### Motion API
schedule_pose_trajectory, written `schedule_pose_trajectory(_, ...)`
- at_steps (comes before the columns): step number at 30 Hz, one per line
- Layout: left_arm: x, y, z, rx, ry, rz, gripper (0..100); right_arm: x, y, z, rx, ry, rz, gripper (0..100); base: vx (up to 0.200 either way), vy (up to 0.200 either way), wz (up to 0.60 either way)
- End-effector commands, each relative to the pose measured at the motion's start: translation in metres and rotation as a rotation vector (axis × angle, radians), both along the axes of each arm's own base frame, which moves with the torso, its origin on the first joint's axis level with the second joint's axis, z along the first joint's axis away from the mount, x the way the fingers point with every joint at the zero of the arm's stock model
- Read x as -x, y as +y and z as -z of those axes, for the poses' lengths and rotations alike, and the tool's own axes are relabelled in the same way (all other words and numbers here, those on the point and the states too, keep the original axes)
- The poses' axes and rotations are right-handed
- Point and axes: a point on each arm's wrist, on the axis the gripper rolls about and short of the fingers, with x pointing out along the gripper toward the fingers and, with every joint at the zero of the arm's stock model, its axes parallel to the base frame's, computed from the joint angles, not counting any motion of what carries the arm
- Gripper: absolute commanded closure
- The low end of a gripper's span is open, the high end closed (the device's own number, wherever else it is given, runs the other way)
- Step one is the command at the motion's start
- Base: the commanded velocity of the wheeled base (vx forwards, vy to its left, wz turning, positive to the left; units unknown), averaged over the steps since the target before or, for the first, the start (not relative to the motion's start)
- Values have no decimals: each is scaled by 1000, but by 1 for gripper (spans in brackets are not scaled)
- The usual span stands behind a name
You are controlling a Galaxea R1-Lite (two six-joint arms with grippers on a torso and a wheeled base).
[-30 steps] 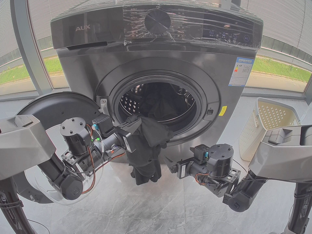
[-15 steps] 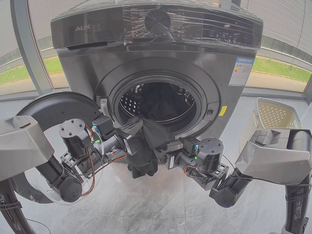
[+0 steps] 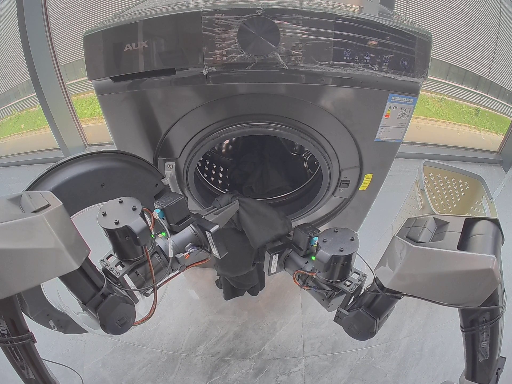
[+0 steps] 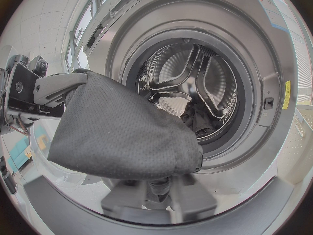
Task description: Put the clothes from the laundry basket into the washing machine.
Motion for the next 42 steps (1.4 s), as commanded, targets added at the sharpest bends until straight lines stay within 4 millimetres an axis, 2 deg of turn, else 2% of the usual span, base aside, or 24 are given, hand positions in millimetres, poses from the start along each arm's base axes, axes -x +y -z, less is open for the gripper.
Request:
schedule_pose_trajectory(1, -1, 1, 2, -3, 6, -4, 100, 2, 1, -2, -8, -8, -8, 100, 0, 0, 0)
schedule_pose_trajectory(4, -2, 1, 4, -5, 13, -7, 100, 8, 4, -3, -9, -7, -21, 100, 0, 0, 0)
schedule_pose_trajectory(10, -7, 6, 11, -13, 31, -25, 100, 35, 4, -12, -15, -1, -72, 100, 0, 0, 0)
schedule_pose_trajectory(14, -9, 10, 11, -16, 33, -34, 100, 40, 1, -17, -18, -1, -78, 100, 0, 0, 0)
schedule_pose_trajectory(15, -10, 10, 12, -17, 36, -36, 0, 40, 1, -18, -20, -2, -78, 100, 0, 0, 0)
schedule_pose_trajectory(20, -11, 10, 15, -6, 54, -40, 0, 42, 5, -24, -65, -18, -90, 100, 0, 0, 0)
schedule_pose_trajectory(27, -21, 13, 35, -32, 98, -69, 0, 45, 5, -36, -108, -40, -96, 100, 0, 0, 0)
schedule_pose_trajectory(42, -20, 14, 33, -33, 94, -68, 0, 40, 2, -49, -142, -71, -77, 100, 0, 0, 0)
